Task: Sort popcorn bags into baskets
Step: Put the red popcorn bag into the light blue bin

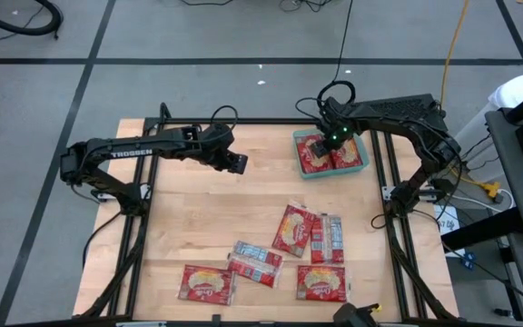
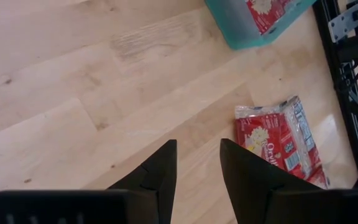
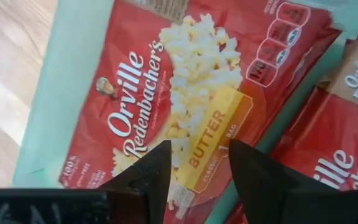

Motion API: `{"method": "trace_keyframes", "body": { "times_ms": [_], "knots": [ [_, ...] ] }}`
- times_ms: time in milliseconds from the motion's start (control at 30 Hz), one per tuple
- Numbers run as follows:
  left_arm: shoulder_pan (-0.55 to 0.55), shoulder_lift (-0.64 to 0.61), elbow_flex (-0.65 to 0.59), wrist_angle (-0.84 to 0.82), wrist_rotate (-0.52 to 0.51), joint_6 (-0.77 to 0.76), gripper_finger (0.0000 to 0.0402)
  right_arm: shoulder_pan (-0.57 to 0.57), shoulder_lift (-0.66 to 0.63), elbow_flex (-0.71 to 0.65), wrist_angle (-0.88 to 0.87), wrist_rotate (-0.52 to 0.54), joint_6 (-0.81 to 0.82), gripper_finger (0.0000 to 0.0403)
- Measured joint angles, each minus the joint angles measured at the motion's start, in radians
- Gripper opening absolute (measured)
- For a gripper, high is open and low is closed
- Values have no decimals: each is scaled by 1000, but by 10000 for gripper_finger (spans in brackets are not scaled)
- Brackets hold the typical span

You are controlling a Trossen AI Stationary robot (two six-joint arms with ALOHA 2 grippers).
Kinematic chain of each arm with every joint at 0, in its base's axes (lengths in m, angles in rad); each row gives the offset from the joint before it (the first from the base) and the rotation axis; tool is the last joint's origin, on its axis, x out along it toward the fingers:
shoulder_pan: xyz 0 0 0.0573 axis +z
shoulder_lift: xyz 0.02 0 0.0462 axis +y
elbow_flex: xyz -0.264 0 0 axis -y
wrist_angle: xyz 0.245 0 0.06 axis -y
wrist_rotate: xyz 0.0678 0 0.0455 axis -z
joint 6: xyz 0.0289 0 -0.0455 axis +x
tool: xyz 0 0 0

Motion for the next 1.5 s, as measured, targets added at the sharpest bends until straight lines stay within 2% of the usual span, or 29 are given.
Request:
{"method": "trace_keyframes", "body": {
  "times_ms": [267, 367, 433, 500, 567, 733, 867, 1100, 1300, 1400, 1500],
  "knots": [
    [0, 0, 0, 0, 0, 85, 124, -8, -146, -1, 55, 9, 72, 151],
    [1, 0, 0, -39, 8, 121, 124, -8, -224, -1, 90, -107, 116, 150],
    [1, 0, 0, -89, 9, 142, 124, 2, -283, -1, 97, -198, 199, 150],
    [2, 0, 0, -135, 20, 189, 124, 25, -341, -1, 109, -236, 308, 150],
    [2, 9, 0, -168, 61, 263, 124, 58, -394, -1, 106, -213, 393, 150],
    [6, 35, 0, -261, 222, 414, 124, 172, -496, 0, 117, -35, 531, 150],
    [-2, 37, 0, -357, 242, 503, 124, 276, -533, 0, 116, 75, 635, 151],
    [-46, 37, 0, -436, 289, 585, 124, 464, -537, -30, 157, 183, 753, 151],
    [-126, 37, 0, -407, 327, 518, 129, 529, -537, -95, 271, 186, 874, 151],
    [-193, 38, 0, -410, 327, 453, 158, 541, -540, -108, 361, 185, 858, 151],
    [-264, 71, 0, -404, 321, 368, 201, 539, -540, -110, 380, 172, 832, 151]
  ]
}}
